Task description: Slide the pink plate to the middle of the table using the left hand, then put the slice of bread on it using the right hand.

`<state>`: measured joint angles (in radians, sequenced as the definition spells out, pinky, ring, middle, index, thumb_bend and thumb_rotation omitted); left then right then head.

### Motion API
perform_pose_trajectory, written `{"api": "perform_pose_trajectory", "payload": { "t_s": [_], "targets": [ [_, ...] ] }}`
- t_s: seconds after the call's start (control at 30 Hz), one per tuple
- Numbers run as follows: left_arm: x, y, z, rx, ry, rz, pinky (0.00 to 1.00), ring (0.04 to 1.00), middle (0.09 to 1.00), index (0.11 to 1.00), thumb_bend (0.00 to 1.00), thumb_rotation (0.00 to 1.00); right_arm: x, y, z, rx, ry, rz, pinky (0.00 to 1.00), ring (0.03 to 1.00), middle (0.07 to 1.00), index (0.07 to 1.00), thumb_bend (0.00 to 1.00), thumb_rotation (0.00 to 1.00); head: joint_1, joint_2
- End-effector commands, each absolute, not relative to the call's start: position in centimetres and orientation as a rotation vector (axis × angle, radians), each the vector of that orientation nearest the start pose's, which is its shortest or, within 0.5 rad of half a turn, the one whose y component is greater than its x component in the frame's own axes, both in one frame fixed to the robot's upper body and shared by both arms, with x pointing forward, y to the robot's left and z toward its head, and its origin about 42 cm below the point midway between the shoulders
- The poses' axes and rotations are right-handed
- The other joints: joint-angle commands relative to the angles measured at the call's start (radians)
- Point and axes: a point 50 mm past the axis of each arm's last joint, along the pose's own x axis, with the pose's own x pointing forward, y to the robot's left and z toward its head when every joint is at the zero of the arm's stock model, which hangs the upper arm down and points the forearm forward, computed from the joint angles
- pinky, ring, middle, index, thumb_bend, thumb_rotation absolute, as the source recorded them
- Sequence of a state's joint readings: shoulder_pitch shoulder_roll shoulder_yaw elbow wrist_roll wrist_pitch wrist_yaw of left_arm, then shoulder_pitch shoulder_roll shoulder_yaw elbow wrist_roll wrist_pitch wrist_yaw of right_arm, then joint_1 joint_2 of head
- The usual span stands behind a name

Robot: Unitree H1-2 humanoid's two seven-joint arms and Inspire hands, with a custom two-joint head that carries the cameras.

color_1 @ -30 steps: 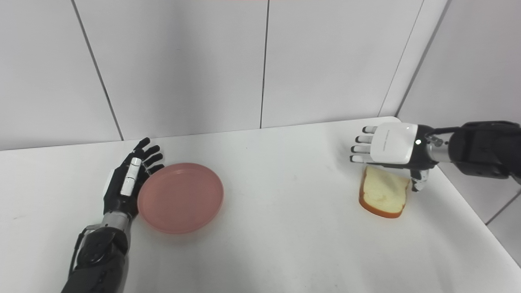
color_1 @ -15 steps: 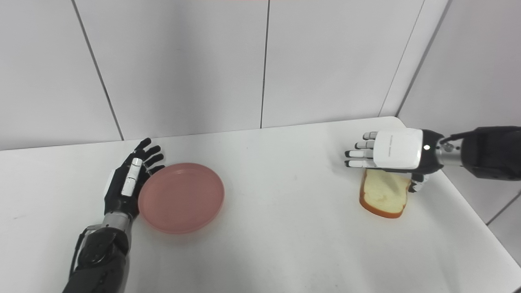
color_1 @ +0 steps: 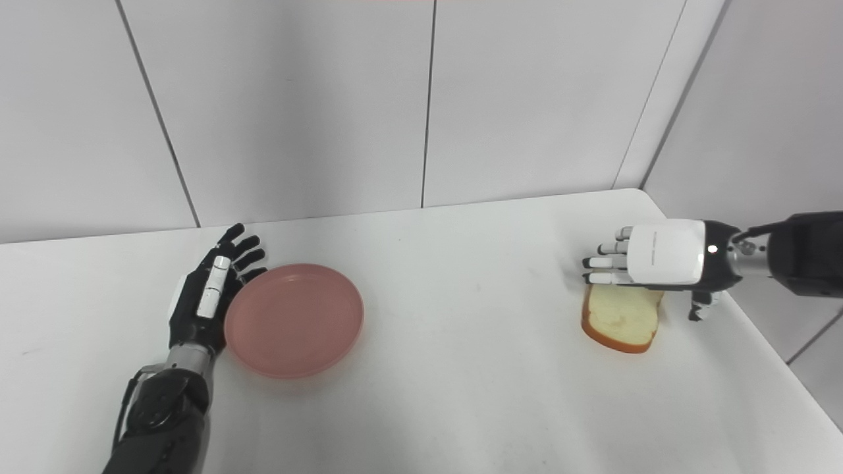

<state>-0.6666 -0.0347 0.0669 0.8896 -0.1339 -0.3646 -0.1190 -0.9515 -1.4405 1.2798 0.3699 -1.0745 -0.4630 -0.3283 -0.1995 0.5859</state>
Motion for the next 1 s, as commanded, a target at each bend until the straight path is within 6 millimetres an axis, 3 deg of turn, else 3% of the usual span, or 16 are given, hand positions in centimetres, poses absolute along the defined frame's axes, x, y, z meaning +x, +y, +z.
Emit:
{"api": "perform_pose_trajectory", "payload": {
  "t_s": [0.0,0.17,0.5,0.97],
  "targets": [
    [45.6,14.0,10.2,-0.152,-0.045,-0.202,0.69,0.791,0.817,0.838,0.79,0.74,35.8,-53.4,35.8,-2.467,-0.366,0.848,0.83,0.896,0.989,1.000,1.00,0.35,0.000,0.001],
    [45.6,14.1,10.2,-0.158,-0.042,-0.204,0.71,0.798,0.820,0.843,0.83,0.74,36.3,-53.1,34.9,-2.397,-0.421,0.837,0.84,0.922,1.000,1.000,1.00,0.38,-0.002,0.005],
    [45.4,14.3,10.2,-0.164,-0.041,-0.202,0.71,0.797,0.822,0.838,0.80,0.73,37.3,-52.5,33.0,-2.315,-0.501,0.817,0.86,0.916,0.998,1.000,1.00,0.35,0.004,0.009],
    [45.5,14.4,10.3,-0.159,-0.040,-0.207,0.72,0.797,0.824,0.837,0.82,0.73,37.6,-53.1,32.6,-2.316,-0.456,0.817,0.84,0.911,0.996,1.000,1.00,0.37,0.006,0.010]
  ]
}}
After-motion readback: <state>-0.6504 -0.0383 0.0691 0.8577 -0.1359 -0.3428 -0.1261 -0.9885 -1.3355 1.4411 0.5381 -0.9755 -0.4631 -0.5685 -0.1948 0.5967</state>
